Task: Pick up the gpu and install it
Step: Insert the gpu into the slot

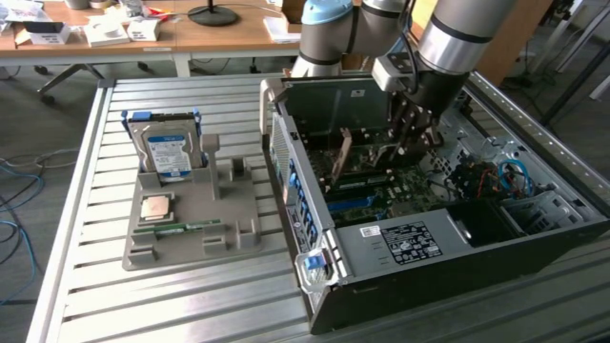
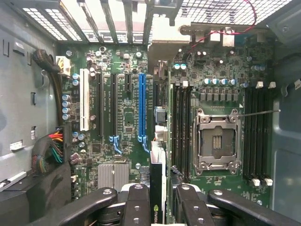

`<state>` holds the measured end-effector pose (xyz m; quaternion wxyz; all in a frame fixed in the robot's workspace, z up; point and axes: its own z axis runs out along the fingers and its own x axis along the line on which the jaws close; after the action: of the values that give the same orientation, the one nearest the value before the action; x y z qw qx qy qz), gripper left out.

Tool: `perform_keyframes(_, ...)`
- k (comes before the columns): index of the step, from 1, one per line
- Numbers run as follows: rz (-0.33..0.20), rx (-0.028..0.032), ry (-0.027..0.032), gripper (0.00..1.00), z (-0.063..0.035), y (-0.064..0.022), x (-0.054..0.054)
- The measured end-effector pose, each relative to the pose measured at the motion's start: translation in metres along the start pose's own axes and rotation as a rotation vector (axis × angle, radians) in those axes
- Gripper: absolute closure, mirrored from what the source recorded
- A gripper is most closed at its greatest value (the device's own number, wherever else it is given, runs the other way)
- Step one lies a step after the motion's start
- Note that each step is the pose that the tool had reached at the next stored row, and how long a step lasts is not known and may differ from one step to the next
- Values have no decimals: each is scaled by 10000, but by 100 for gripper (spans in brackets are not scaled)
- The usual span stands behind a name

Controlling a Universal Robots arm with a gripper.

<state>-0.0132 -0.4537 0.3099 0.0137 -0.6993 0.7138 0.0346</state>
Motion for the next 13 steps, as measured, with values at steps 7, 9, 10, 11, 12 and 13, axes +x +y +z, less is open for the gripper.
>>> perform_keyframes(7,0,0,0,74,0,-1,24)
perform_keyframes(9,-1,0,1,74,0,11,25)
perform_keyframes(10,0,1,0,74,1,18,25)
perform_keyframes(11,-1,0,0,74,1,25,25)
perform_keyframes(12,0,0,0,74,1,30,25)
perform_keyframes(13,0,0,0,74,1,34,25)
